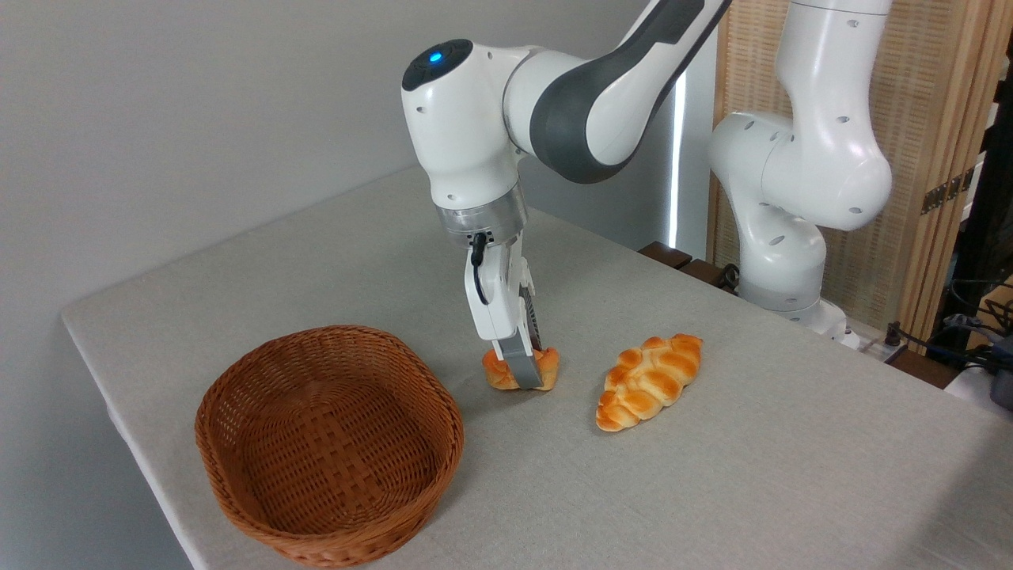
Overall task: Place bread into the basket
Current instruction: 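Close the gripper around the round bun, then lift the bun and carry it over the wicker basket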
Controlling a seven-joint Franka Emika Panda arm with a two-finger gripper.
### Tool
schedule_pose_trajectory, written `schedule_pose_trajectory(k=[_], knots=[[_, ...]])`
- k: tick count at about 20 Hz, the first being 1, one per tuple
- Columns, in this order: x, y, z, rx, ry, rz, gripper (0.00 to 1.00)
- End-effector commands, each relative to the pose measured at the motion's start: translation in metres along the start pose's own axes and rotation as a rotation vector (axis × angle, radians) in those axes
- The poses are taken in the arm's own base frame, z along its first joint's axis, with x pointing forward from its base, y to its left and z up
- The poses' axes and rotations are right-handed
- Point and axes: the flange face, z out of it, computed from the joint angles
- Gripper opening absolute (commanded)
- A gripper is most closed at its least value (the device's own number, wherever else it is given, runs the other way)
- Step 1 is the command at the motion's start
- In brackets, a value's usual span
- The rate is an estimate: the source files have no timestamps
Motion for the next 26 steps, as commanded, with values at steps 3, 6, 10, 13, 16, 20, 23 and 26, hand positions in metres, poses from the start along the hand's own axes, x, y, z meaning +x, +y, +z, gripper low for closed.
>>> schedule_pose_trajectory(k=[3,6,10,13,16,20,23,26], knots=[[0.004,-0.007,-0.032,0.061,0.038,0.005,0.40],[0.009,-0.014,-0.066,0.061,0.077,-0.002,0.40],[0.016,-0.035,-0.104,0.081,0.159,-0.031,0.41],[0.026,-0.061,-0.137,0.093,0.247,-0.085,0.45],[0.039,-0.098,-0.160,0.075,0.320,-0.270,0.47],[0.070,-0.134,-0.148,0.029,0.316,-0.451,0.48],[0.075,-0.149,-0.116,-0.012,0.290,-0.481,0.48],[0.079,-0.160,-0.088,-0.050,0.276,-0.486,0.49]])
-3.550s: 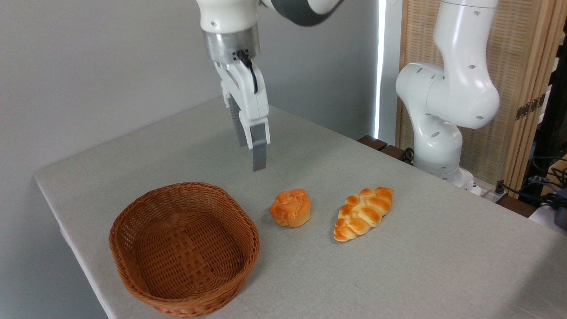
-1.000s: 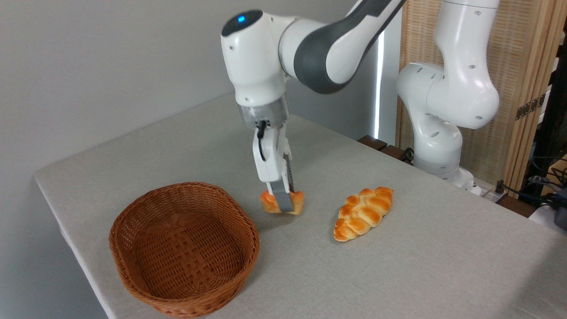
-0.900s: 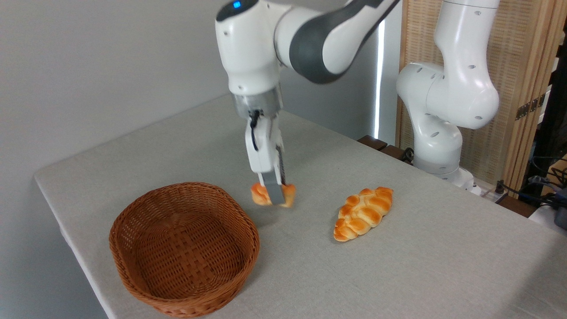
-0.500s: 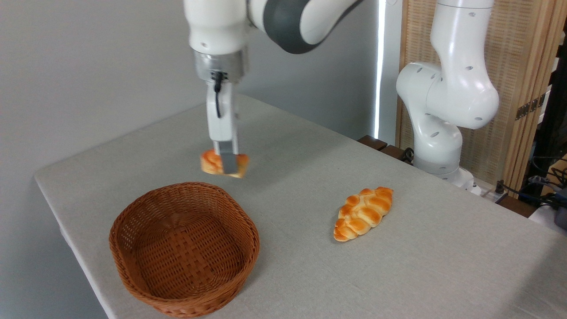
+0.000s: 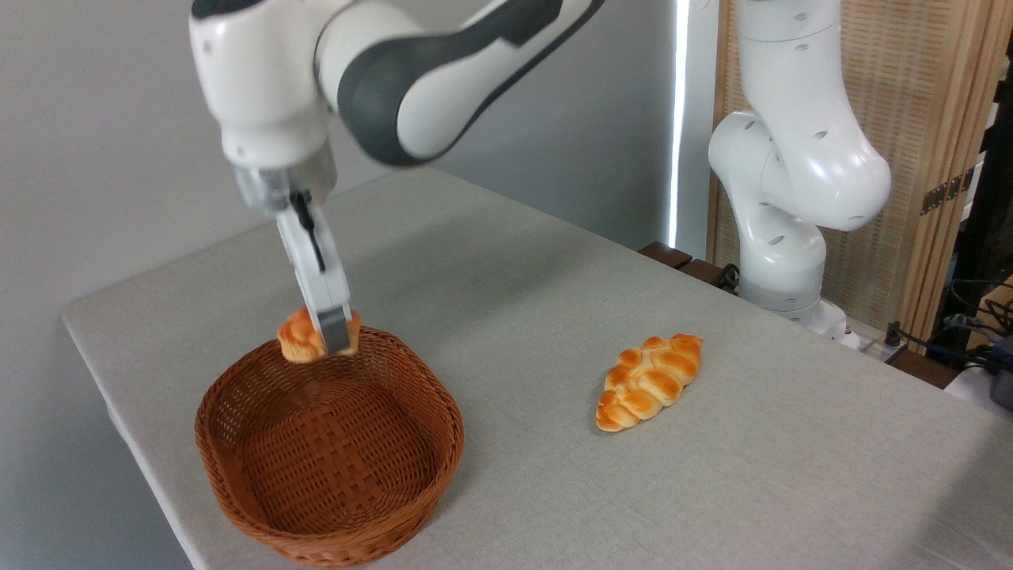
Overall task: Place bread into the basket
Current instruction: 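Lift the bun and carry it over the wicker basket, then lower the bun into the basket and open the gripper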
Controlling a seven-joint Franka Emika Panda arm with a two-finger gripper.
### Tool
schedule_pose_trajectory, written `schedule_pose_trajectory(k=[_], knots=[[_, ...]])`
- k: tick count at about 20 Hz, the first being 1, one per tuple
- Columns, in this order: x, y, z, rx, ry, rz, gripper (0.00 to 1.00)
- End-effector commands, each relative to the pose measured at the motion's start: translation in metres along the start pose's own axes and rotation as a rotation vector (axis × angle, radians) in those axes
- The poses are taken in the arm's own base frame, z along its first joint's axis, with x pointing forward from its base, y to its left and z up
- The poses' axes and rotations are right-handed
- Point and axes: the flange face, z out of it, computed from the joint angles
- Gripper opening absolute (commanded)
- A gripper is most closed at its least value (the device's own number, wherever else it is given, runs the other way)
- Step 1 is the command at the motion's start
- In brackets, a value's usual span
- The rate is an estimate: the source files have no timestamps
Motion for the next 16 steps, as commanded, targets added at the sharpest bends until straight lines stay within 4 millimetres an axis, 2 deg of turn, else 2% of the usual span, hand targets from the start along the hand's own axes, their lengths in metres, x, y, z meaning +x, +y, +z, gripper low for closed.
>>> schedule_pose_trajectory(k=[1,3,7,16], knots=[[0.0039,-0.0100,0.0180,-0.038,-0.014,-0.024,0.54],[0.0053,-0.0129,0.0189,-0.024,-0.002,-0.026,0.76],[0.0130,-0.0116,0.0223,-0.001,0.014,-0.016,0.98],[0.0125,-0.0121,0.0204,0.003,0.016,-0.015,1.00]])
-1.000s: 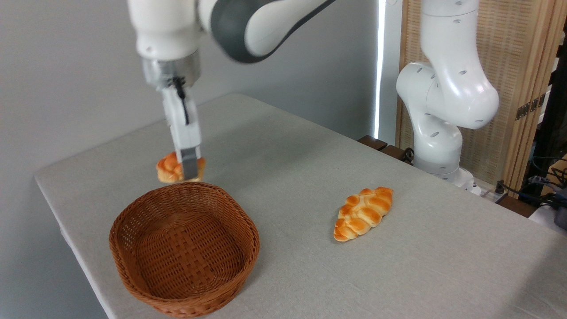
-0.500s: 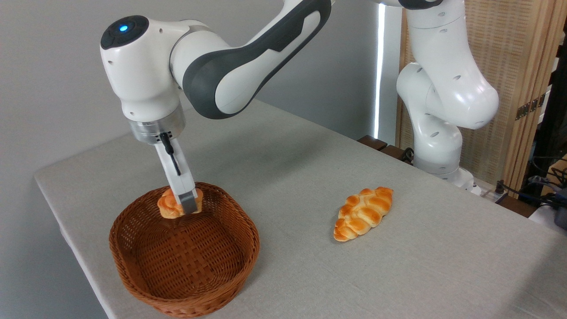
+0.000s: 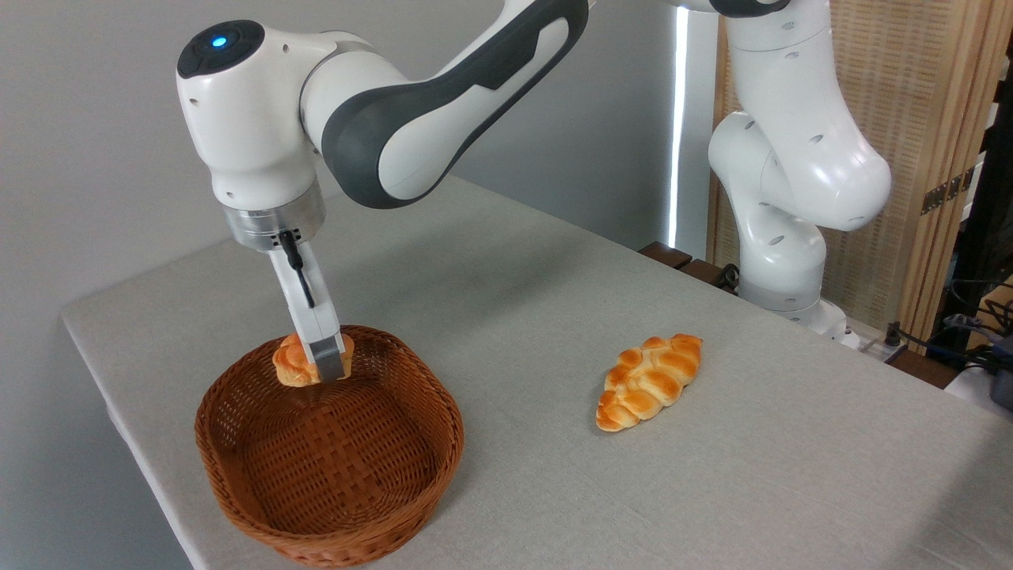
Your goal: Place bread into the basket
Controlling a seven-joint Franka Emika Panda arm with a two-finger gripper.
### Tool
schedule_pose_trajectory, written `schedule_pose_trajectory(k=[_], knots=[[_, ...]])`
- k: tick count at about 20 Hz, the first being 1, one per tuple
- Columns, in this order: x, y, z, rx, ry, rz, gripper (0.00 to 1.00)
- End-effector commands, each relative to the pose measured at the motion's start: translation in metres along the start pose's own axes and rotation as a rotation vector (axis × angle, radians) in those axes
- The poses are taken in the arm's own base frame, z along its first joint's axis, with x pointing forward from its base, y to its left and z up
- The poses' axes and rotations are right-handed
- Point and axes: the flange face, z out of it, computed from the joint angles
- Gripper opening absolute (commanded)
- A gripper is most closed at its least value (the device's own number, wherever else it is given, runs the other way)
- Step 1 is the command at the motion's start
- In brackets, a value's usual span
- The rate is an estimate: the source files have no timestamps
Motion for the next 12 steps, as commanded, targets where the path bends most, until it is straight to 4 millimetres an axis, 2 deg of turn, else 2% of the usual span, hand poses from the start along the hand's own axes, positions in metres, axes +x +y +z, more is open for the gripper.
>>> schedule_pose_trajectory(k=[1,7,10,12], knots=[[0.002,-0.001,-0.005,0.006,0.017,-0.011,1.00],[-0.003,-0.003,-0.011,0.014,0.008,-0.015,1.00],[-0.009,0.003,-0.037,0.068,-0.007,-0.010,1.00],[-0.014,0.014,-0.064,0.094,0.018,-0.084,1.00]])
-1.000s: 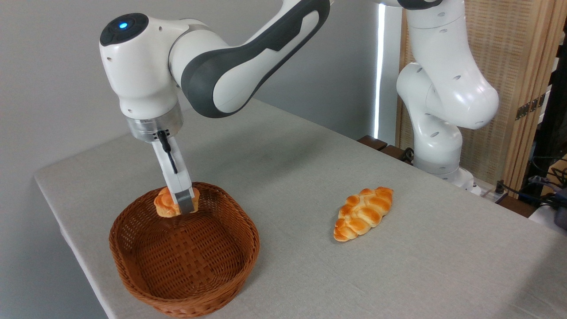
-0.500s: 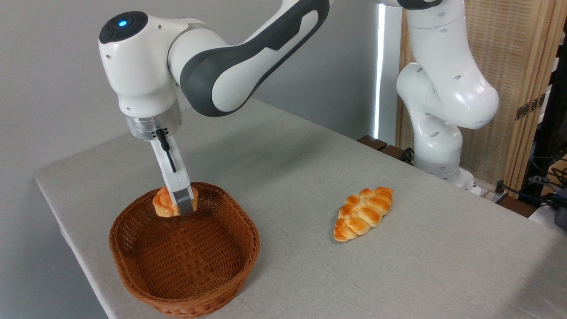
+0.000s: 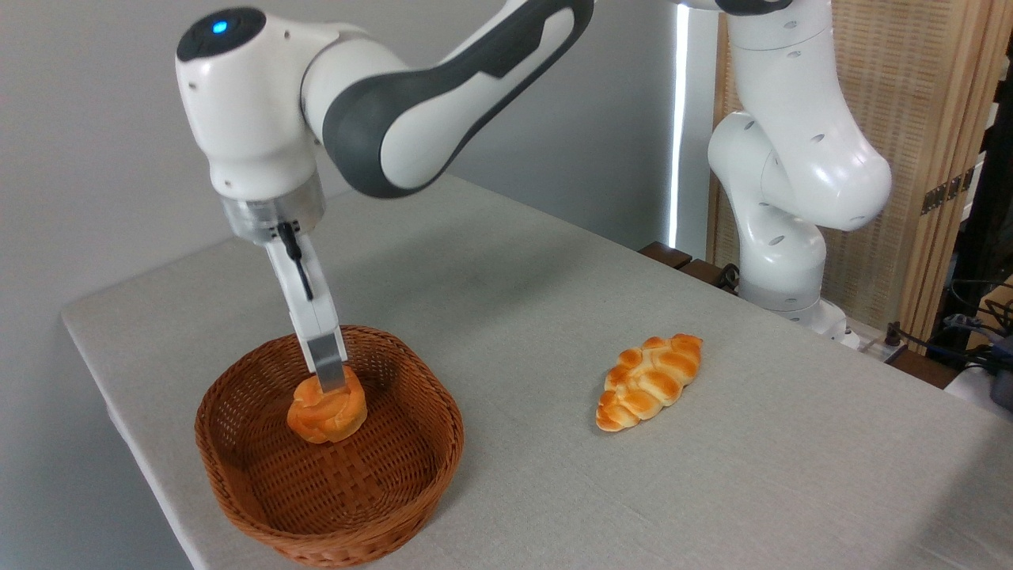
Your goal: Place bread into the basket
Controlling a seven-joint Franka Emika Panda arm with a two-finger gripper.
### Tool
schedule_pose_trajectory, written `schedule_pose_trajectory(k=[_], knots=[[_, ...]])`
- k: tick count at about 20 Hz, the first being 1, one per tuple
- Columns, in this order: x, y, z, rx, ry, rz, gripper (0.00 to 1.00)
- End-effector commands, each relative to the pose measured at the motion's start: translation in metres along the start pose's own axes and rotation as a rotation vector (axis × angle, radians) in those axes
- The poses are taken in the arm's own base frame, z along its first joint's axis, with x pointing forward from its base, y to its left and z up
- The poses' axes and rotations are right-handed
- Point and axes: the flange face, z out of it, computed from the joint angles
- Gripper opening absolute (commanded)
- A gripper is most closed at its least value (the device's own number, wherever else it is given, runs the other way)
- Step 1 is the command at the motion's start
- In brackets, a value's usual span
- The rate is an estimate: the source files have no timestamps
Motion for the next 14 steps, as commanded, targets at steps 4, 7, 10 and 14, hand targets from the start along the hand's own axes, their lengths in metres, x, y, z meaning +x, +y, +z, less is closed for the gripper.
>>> schedule_pose_trajectory(k=[4,7,10,14], knots=[[-0.035,0.028,-0.103,0.094,0.038,-0.179,1.00],[-0.054,0.035,-0.125,0.156,-0.008,-0.244,1.00],[-0.066,0.039,-0.125,0.200,-0.085,-0.269,1.00],[-0.076,0.040,-0.130,0.197,-0.103,-0.266,1.00]])
